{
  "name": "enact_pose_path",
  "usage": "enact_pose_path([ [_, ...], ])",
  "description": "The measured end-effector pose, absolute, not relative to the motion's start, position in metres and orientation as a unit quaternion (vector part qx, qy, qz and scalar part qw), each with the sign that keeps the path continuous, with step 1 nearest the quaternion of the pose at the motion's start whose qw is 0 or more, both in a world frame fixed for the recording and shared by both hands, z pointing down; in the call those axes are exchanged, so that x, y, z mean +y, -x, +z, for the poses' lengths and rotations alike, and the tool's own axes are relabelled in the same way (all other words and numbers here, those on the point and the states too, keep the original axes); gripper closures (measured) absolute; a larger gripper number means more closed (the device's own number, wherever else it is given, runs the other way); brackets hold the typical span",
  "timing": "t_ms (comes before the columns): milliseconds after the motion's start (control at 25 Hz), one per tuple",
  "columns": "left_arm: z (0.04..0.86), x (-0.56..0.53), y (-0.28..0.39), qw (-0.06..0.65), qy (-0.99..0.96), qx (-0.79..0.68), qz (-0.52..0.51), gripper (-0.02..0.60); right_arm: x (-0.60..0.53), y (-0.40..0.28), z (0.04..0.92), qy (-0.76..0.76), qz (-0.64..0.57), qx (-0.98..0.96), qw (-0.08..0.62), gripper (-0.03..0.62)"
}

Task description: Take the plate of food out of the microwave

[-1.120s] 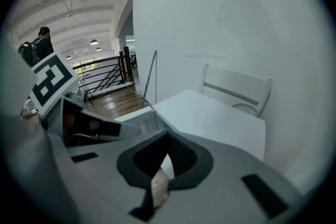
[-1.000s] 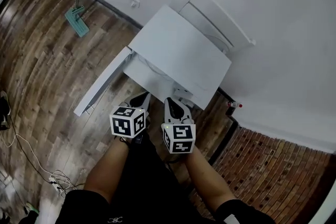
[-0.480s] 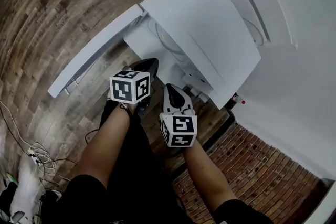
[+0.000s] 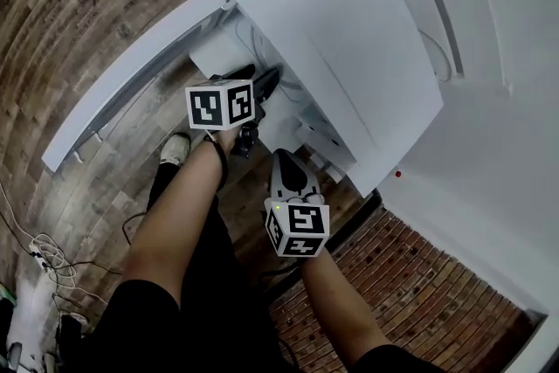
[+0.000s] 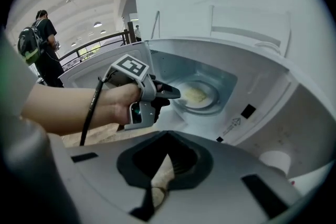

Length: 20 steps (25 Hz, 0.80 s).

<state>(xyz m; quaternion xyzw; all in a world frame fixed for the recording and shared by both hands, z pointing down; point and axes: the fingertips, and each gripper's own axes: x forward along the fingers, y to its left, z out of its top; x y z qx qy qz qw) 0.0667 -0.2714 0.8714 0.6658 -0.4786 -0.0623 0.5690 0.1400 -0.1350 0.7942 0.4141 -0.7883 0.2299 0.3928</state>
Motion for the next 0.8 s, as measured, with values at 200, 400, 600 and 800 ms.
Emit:
enact_pose_path([
  [200,0.889,-0.281,-0.066,0.584,-0.626,-0.515,-0.047,0.351,-0.139,-0.146,0.794,-0.414,0.233,-0.788,0.391,0.588],
  [400,0.892,-0.281,-0.068,0.572,-0.616,-0.54,-0.013,0.356,-0.132,-0.141,0.802,-0.41,0.245,-0.786,0.392,0.588],
  [600,0.896,-0.282,-0.063,0.598,-0.581,-0.553,-0.016,0.394,-0.122,-0.134,0.804,-0.407,0.252,-0.786,0.39,0.588],
  [800,0.897,-0.273,-0.062,0.626,-0.574,-0.526,-0.048,0.427,-0.117,-0.134,0.805,-0.405,0.254,-0.785,0.393,0.588],
])
